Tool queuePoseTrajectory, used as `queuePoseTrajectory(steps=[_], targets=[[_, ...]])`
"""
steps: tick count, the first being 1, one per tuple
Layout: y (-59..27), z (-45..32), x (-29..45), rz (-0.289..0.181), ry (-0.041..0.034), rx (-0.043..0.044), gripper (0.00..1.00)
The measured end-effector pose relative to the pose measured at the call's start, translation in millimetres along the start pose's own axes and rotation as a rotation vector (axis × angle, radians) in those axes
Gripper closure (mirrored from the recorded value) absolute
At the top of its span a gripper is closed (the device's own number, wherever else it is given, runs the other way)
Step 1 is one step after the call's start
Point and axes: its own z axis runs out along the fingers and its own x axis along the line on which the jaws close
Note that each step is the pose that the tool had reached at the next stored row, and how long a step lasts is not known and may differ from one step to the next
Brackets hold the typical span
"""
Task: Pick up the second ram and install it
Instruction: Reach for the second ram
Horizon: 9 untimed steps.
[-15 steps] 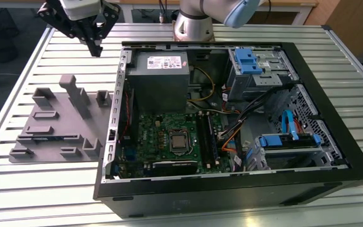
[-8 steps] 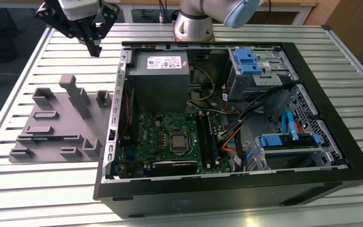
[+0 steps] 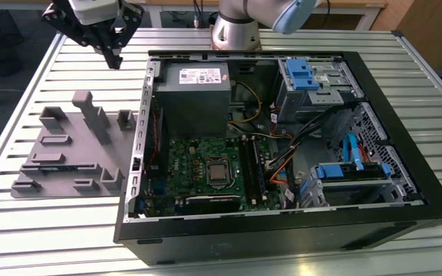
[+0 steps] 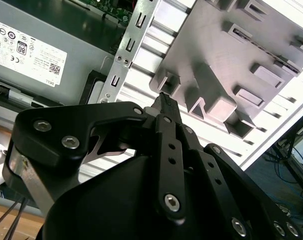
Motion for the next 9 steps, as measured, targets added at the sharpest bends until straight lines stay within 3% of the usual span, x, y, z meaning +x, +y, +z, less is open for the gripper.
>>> queuePoseTrajectory(steps=[9], targets=[[-0.2, 0.0, 2.4, 0.0, 0.0, 0.0001, 0.89]])
